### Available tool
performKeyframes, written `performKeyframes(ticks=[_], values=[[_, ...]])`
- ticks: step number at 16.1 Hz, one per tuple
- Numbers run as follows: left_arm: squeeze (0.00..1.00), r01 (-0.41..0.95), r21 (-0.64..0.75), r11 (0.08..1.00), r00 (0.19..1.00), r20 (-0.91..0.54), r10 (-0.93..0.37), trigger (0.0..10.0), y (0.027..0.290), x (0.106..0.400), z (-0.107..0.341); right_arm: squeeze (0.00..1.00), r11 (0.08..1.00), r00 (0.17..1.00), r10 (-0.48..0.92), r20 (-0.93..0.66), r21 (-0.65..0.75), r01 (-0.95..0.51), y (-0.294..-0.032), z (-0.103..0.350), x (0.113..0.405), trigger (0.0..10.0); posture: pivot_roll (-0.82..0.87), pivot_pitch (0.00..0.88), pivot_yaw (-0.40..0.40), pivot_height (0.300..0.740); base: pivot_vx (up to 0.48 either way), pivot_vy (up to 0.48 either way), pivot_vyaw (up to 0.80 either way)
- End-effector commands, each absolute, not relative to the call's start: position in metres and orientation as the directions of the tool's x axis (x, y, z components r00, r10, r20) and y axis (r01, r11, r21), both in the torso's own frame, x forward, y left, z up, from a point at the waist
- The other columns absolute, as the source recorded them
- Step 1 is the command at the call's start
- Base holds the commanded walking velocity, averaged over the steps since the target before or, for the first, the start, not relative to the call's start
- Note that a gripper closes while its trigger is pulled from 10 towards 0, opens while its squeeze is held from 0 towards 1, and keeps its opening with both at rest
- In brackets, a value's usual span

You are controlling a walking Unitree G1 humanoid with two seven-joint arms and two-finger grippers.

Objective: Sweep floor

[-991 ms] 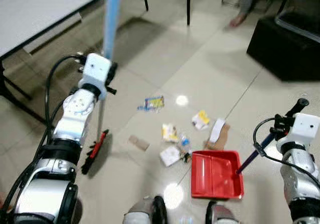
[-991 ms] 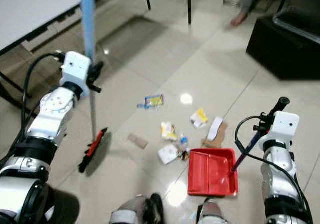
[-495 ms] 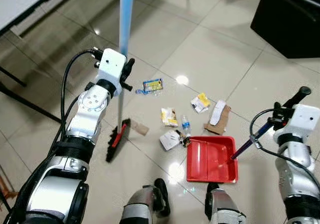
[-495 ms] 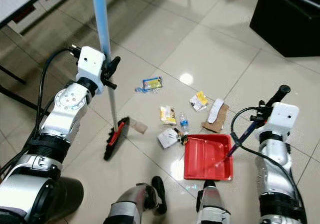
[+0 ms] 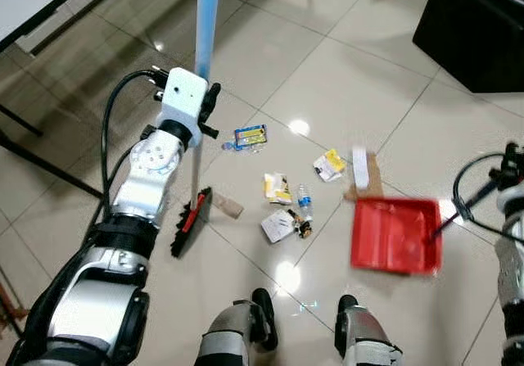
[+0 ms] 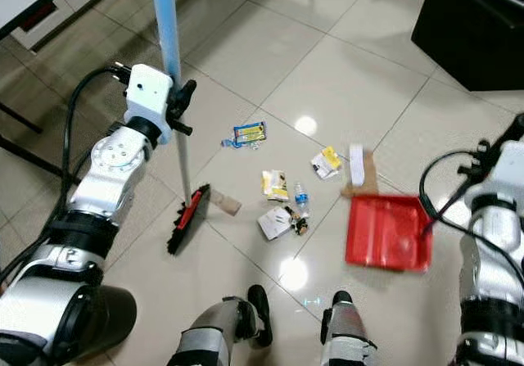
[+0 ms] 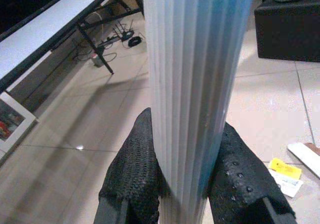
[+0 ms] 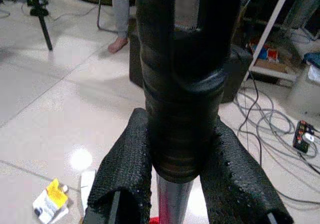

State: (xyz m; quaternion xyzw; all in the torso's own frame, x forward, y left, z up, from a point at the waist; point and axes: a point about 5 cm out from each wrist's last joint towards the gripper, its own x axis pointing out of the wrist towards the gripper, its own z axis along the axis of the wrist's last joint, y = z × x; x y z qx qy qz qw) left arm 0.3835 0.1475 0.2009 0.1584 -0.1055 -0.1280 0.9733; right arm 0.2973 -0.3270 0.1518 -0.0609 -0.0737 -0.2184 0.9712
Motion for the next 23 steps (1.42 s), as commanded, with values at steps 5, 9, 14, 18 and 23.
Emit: performKeyframes(ticks=[5, 9, 14, 18, 23], values=[[0.0, 0.176, 0.342, 0.923, 0.941, 0.218, -0.26, 10.0, 0.153, 0.382, 0.21, 0.0, 0.908, 0.903, -0.4, 0.155, -0.068, 0.414, -0.32, 0.145, 0.302, 10.0, -0.07, 0.256, 0.145, 0.74, 0.0, 0.0, 0.0], [0.0, 0.175, 0.358, 0.917, 0.941, 0.214, -0.263, 10.0, 0.154, 0.38, 0.209, 0.0, 0.915, 0.912, -0.393, 0.12, -0.044, 0.401, -0.31, 0.132, 0.304, 10.0, -0.06, 0.268, 0.151, 0.74, 0.0, 0.0, 0.0], [0.0, 0.174, 0.356, 0.918, 0.941, 0.214, -0.262, 10.0, 0.153, 0.381, 0.21, 0.0, 0.92, 0.916, -0.383, 0.117, -0.039, 0.389, -0.31, 0.134, 0.306, 10.0, -0.07, 0.266, 0.152, 0.74, 0.0, 0.0, 0.0], [0.0, 0.174, 0.356, 0.918, 0.941, 0.214, -0.262, 10.0, 0.153, 0.381, 0.21, 0.0, 0.92, 0.916, -0.383, 0.117, -0.039, 0.389, -0.31, 0.134, 0.306, 10.0, -0.07, 0.266, 0.152, 0.74, 0.0, 0.0, 0.0], [0.0, 0.174, 0.356, 0.918, 0.941, 0.214, -0.262, 10.0, 0.153, 0.381, 0.21, 0.0, 0.92, 0.916, -0.383, 0.117, -0.039, 0.389, -0.31, 0.134, 0.306, 10.0, -0.07, 0.266, 0.152, 0.74, 0.0, 0.0, 0.0]])
